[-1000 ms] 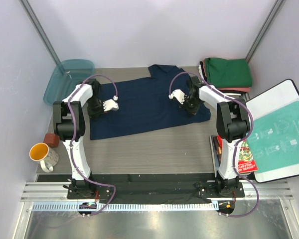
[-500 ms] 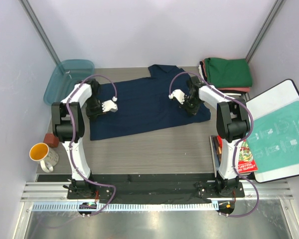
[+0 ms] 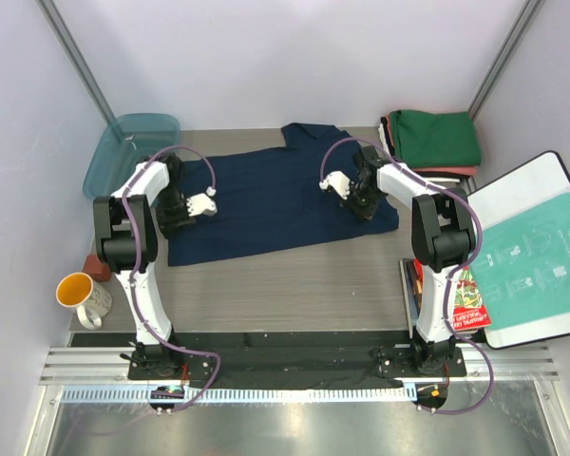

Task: Fold and stack the t-shirts
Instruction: Fold the tshirt

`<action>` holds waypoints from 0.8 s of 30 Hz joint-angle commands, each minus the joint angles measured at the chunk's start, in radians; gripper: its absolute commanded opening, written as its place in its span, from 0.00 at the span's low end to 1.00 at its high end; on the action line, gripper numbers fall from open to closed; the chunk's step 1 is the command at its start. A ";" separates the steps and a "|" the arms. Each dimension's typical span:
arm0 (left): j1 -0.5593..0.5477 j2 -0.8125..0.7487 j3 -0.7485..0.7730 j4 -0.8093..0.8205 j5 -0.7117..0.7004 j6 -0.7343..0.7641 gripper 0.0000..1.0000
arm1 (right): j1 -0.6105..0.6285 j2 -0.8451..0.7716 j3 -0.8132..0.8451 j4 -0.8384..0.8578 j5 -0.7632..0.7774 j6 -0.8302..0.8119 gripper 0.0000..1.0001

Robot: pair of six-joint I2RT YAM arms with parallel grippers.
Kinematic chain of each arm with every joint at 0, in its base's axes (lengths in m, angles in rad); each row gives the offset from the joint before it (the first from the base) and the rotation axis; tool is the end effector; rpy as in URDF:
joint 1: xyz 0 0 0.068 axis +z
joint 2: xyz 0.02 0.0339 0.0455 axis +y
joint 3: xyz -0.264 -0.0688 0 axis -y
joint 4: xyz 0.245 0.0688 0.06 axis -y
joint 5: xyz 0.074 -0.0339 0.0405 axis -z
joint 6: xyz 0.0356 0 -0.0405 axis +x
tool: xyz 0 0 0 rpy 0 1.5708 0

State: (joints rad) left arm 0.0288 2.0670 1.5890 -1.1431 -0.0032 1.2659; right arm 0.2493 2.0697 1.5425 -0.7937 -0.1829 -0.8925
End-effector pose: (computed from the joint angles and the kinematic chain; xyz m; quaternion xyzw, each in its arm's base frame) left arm 0.3852 0.0112 0.1768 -0.5797 -0.8144 0.0139 0.0210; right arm 0.4008 0.1087 0.1683 -0.5435 0.8252 0.0467 0.1464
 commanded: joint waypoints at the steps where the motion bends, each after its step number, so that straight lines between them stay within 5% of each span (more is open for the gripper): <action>1: 0.011 -0.048 -0.020 0.045 -0.049 -0.011 0.62 | 0.004 -0.002 -0.001 0.013 -0.007 -0.010 0.01; 2: 0.013 -0.053 -0.026 0.061 -0.053 -0.010 0.99 | 0.002 -0.003 -0.004 0.011 -0.006 -0.010 0.01; 12: 0.016 -0.134 0.002 0.080 0.000 -0.031 1.00 | 0.004 -0.025 -0.021 0.016 0.000 -0.010 0.01; 17: 0.005 -0.188 0.058 -0.010 0.150 -0.046 1.00 | 0.004 -0.036 -0.036 0.025 0.008 -0.008 0.01; 24: -0.090 -0.188 -0.061 -0.006 0.181 -0.074 0.94 | 0.004 -0.036 -0.025 0.048 0.036 0.006 0.01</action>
State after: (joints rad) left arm 0.0013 1.8729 1.5959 -1.1053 0.1146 1.2221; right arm 0.2493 2.0594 1.5211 -0.7708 -0.1802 -0.8917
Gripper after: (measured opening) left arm 0.994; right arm 0.020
